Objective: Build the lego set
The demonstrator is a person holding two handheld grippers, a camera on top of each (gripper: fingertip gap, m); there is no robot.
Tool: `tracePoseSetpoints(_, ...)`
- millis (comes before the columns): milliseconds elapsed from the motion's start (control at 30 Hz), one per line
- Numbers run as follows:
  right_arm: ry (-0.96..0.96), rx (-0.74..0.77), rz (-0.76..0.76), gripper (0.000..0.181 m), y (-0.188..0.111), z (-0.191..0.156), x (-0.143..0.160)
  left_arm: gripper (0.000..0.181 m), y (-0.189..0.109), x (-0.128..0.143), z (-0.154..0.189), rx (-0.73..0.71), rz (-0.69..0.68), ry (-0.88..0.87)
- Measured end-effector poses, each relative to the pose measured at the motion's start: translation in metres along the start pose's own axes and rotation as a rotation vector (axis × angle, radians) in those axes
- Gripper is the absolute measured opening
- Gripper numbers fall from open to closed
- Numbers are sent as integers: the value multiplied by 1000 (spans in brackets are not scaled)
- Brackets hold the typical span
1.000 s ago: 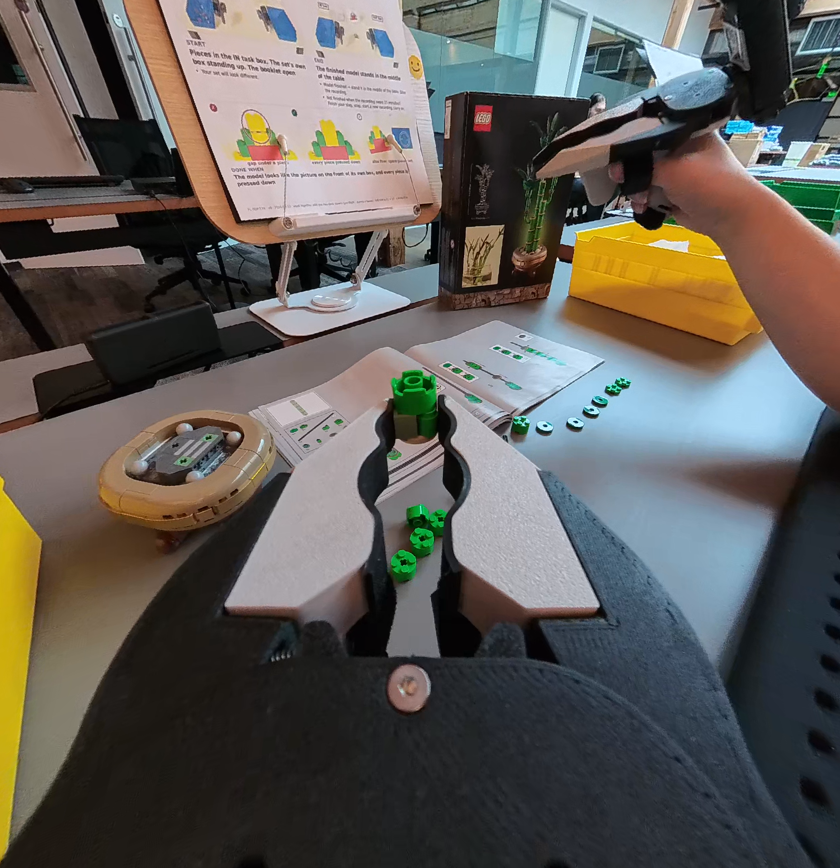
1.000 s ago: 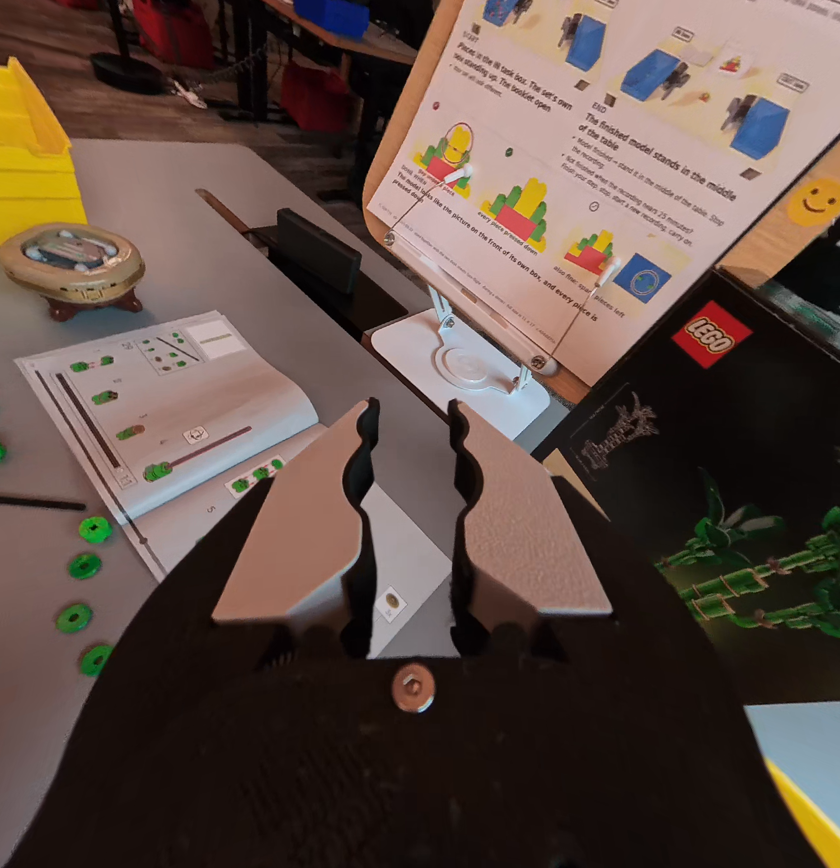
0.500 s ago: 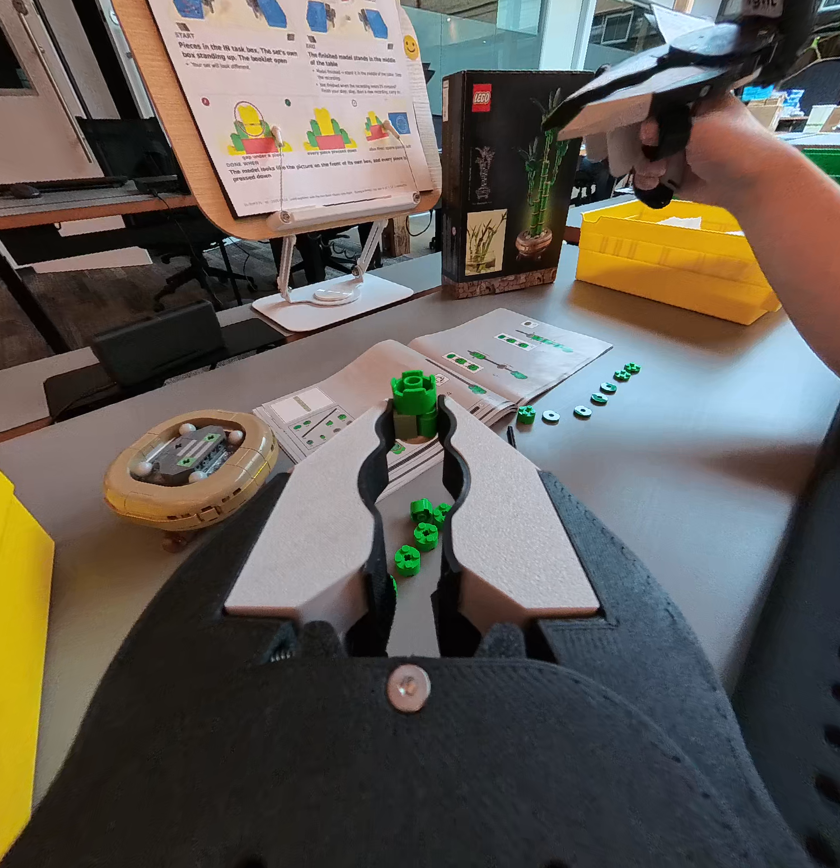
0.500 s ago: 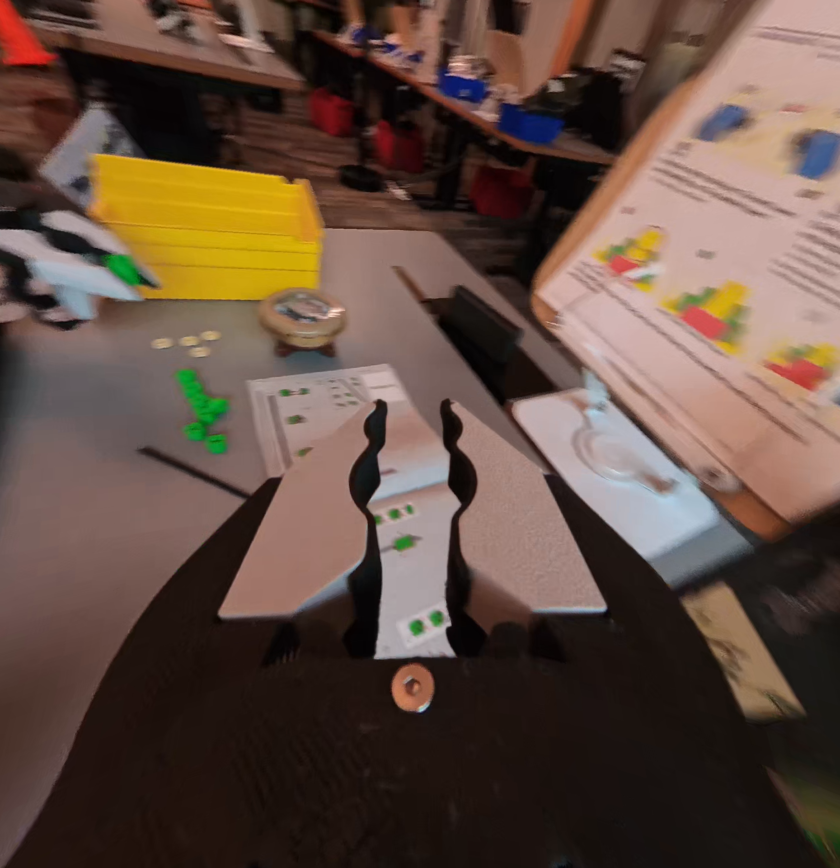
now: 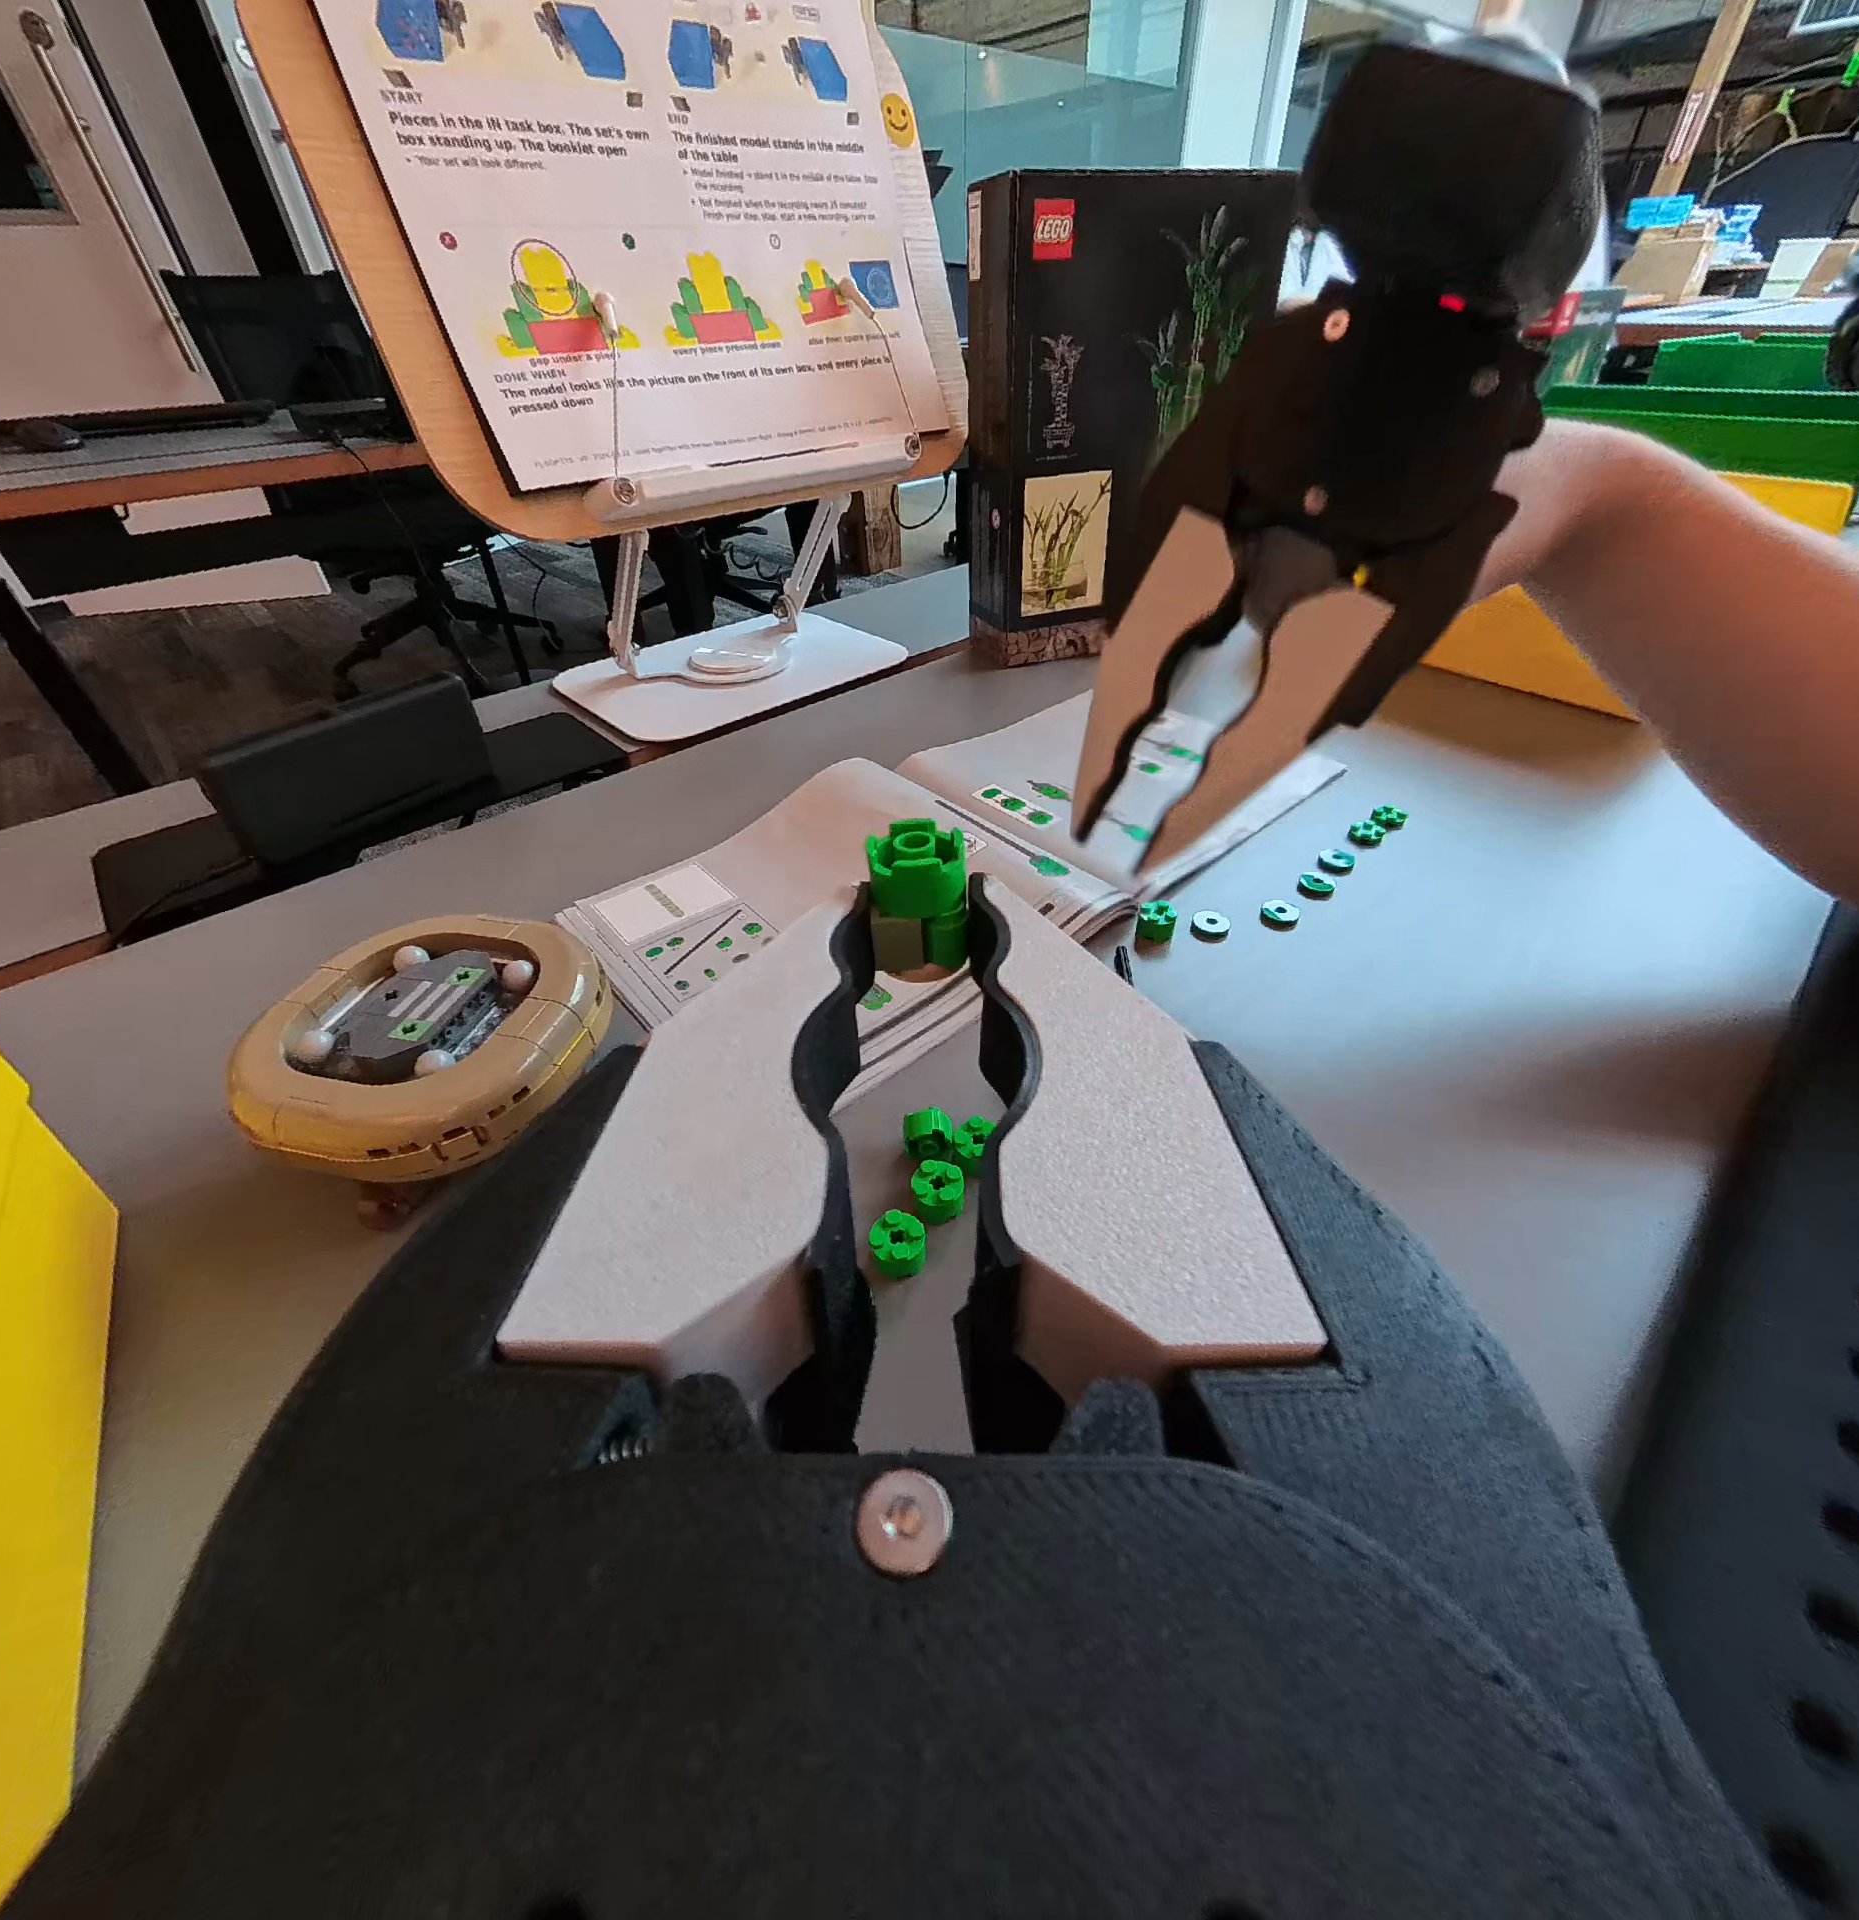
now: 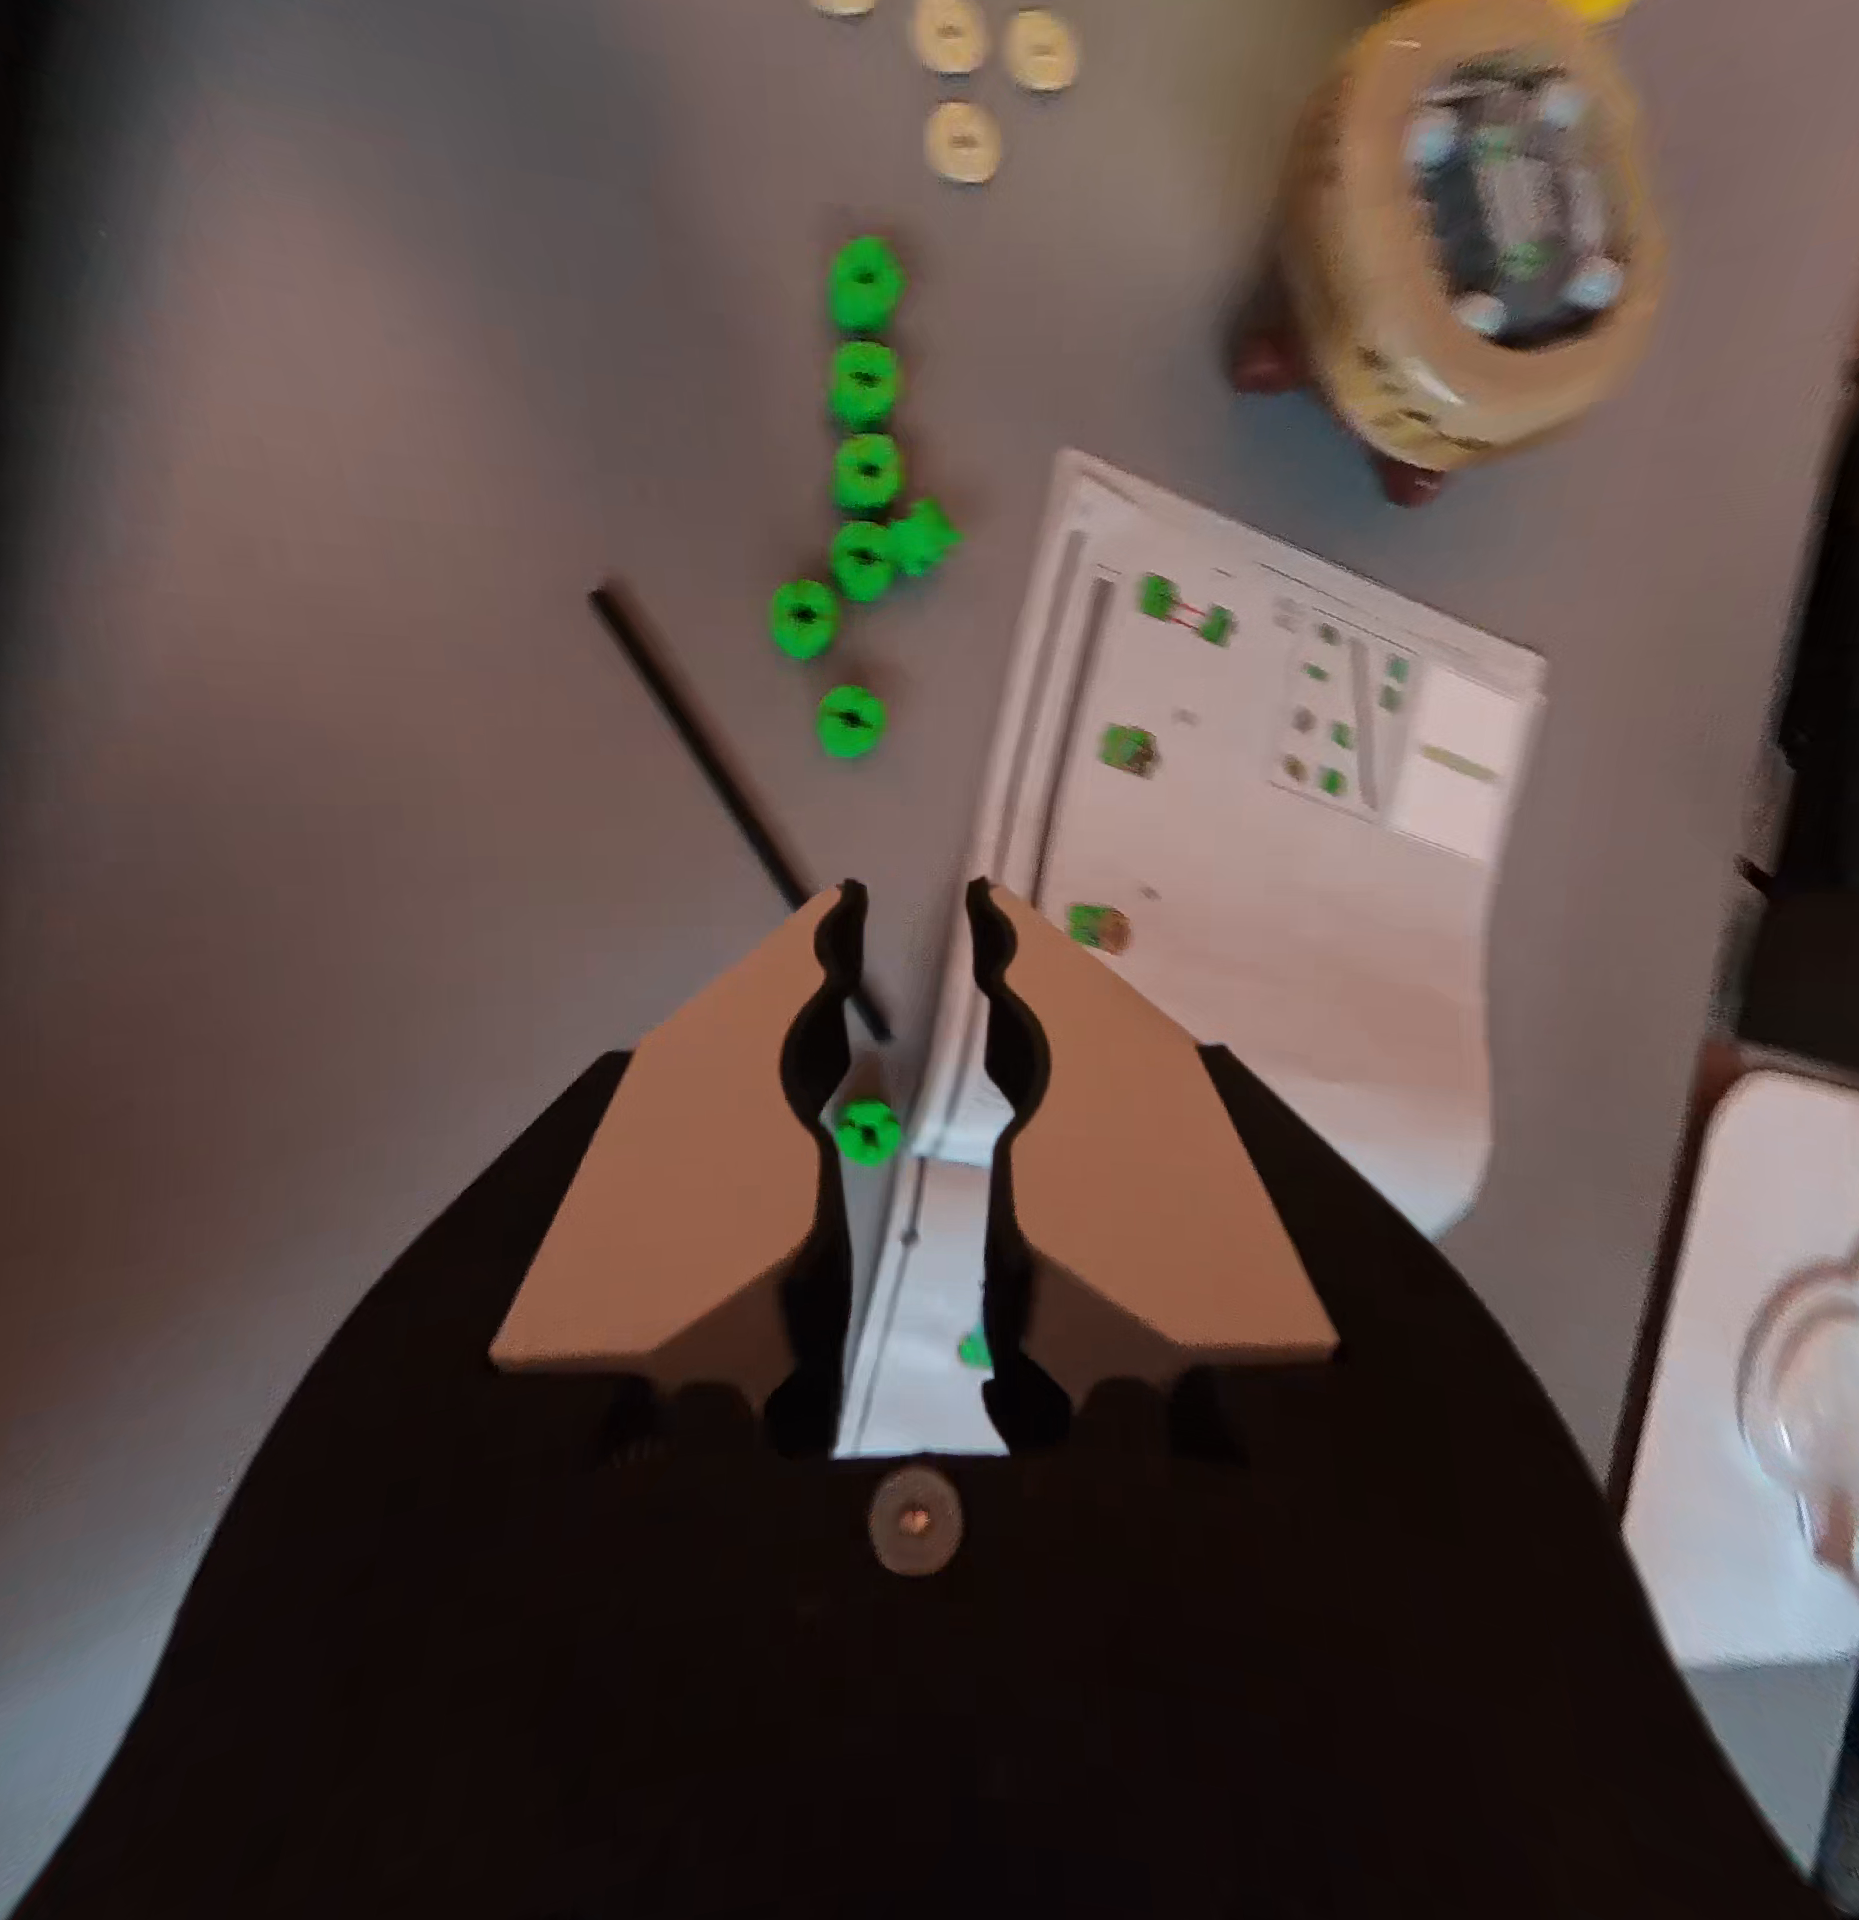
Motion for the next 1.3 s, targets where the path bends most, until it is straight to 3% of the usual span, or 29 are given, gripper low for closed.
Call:
tracePoseSetpoints(33, -35, -33, -5, 20, 8, -6, -3, 15, 1, 0, 0, 2, -5, -1)
tracePoseSetpoints(267, -78, -214, -18, 21, 48, -28, -12, 15, 2, 1, 1, 4, -17, 8)
tracePoseSetpoints(533, -3, -278, -39, 19, 55, -26, -4, 15, 1, 1, 1, 5, -15, 5)
tracePoseSetpoints(733, -35, -278, -54, 3, 54, -27, -6, 15, 1, 1, 0, 4, -16, 1)
tracePoseSetpoints(867, 44, -210, 141, 3, 38, -11, -15, 15, -1, 0, -1, -3, -2, -2)
tracePoseSetpoints(1000, 328, -112, 276, 2, 6, 25, -9, 15, -3, -1, -3, 5, 20, -29)
tracePoseSetpoints(1100, 478, -136, 102, 2, 12, 40, 5, 15, -1, -1, -3, 11, 12, -32)
tracePoseSetpoints(1300, 396, -223, -182, 2, 55, 57, -1, 15, 1, 2, -4, 3, -7, -31)
Point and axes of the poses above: each gripper's, where its closed fingertips meet, y out along the fingers, x out of its underside, z = x × y across the jaws, the point moved 10 cm from there along -y, back along the fingers, and after that the axes turned 5 degrees about x, right-handed, at the moved point
